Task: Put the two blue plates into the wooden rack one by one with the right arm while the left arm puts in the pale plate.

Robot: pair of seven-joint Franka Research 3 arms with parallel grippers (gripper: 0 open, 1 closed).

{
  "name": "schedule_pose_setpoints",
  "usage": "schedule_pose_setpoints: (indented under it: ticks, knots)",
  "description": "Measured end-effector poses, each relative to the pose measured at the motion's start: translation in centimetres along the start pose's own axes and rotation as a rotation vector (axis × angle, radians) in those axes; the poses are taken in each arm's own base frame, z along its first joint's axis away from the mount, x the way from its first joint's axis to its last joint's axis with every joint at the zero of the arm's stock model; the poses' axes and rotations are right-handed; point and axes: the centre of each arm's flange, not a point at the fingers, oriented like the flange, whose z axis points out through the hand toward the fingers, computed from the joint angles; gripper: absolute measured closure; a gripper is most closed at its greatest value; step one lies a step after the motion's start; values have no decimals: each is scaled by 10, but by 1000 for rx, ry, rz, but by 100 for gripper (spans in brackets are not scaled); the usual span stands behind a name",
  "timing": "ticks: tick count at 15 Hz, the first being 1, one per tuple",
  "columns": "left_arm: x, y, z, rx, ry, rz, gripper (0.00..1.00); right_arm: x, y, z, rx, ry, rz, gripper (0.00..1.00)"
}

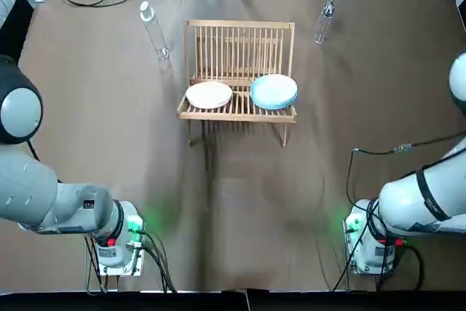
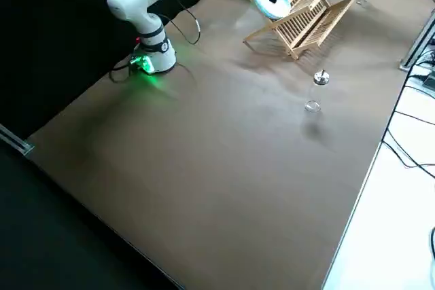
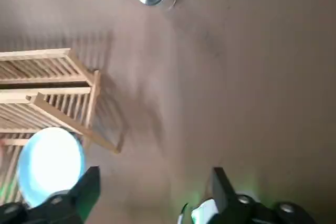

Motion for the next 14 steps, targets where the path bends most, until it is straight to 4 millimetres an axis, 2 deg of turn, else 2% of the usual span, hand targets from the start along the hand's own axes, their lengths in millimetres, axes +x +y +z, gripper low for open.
schedule_pose_setpoints:
  ticks: [1,2,3,4,7,14]
  knots:
    - [0,1,0,0,0,2,0,-12,-8,-4,-32,34,-11,5]
    - [0,2,0,0,0,4,0,-24,-14,-7,-52,57,-24,2]
    - [0,4,0,0,1,7,0,-39,-12,-9,-75,73,-101,1]
    - [0,4,0,0,1,7,0,-45,-6,-9,-78,72,-134,0]
    - [0,3,0,0,0,6,0,-52,9,-7,-92,65,-165,0]
    - [0,-3,0,0,0,-5,0,-55,13,6,-131,99,-170,0]
